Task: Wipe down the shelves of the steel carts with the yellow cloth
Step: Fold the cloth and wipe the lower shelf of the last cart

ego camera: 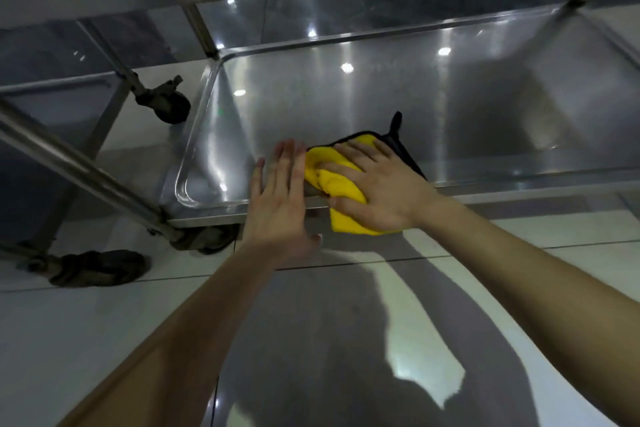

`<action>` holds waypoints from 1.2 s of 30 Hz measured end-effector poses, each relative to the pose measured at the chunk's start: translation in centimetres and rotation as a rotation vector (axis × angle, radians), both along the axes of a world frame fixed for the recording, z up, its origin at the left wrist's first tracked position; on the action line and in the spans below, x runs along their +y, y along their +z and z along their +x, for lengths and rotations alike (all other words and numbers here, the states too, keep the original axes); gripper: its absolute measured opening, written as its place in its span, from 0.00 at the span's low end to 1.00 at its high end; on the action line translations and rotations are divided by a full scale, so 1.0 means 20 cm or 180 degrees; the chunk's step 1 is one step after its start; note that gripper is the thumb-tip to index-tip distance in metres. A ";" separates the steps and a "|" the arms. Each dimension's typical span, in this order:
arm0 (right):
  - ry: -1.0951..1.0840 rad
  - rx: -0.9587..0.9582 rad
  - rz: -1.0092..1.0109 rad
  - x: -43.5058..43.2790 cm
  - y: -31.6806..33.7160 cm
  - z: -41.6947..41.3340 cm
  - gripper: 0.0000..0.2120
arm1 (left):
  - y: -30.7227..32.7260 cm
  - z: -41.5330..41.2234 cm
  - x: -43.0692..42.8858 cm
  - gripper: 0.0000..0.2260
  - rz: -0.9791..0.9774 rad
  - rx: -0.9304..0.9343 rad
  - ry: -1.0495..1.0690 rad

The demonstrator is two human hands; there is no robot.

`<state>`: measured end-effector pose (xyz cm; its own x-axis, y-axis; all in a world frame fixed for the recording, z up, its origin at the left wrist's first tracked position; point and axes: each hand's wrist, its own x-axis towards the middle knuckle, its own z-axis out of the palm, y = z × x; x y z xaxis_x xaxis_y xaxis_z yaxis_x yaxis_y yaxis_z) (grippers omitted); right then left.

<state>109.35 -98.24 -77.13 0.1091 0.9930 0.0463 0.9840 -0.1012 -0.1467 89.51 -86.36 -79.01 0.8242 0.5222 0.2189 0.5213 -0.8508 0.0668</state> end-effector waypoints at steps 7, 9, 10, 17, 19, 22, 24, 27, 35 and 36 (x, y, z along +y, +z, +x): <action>-0.0138 -0.0849 0.0396 -0.13 -0.11 -0.12 0.44 | 0.03 -0.35 0.00 0.33 -0.0665 -0.2204 0.0702; -0.0175 -0.0905 0.0462 -0.12 -0.12 -0.11 0.44 | 0.05 -0.50 0.06 0.27 -0.0531 -0.3140 0.1747; -0.0199 -0.0909 0.0448 -0.12 -0.13 -0.11 0.45 | 0.07 -0.55 0.10 0.30 -0.0602 -0.3470 0.2132; -0.0402 -0.1021 0.0281 -0.06 -0.15 -0.19 0.43 | 0.22 -0.68 0.35 0.31 -0.2053 -0.3294 0.1875; -0.0486 -0.0978 0.0133 0.02 -0.15 -0.30 0.44 | 0.22 -0.69 0.35 0.30 -0.2057 -0.3277 0.1809; -0.0482 -0.0851 -0.0026 0.25 -0.14 -0.57 0.46 | 0.22 -0.70 0.35 0.24 -0.2153 -0.3250 0.1730; -0.0421 -0.0754 -0.0038 0.43 -0.13 -0.77 0.45 | 0.22 -0.71 0.37 0.13 -0.2041 -0.3220 0.1699; -0.0412 -0.0344 -0.0034 0.67 -0.12 -0.97 0.45 | 0.21 -0.74 0.38 0.11 -0.1834 -0.3131 0.1594; -0.0905 0.0384 -0.0245 1.25 -0.06 -0.60 0.49 | 0.20 -0.78 0.42 0.10 -0.1846 -0.3008 0.1517; -0.0984 0.0386 -0.0179 1.33 -0.05 -0.55 0.49 | 0.20 -0.78 0.42 0.09 -0.1811 -0.2996 0.1488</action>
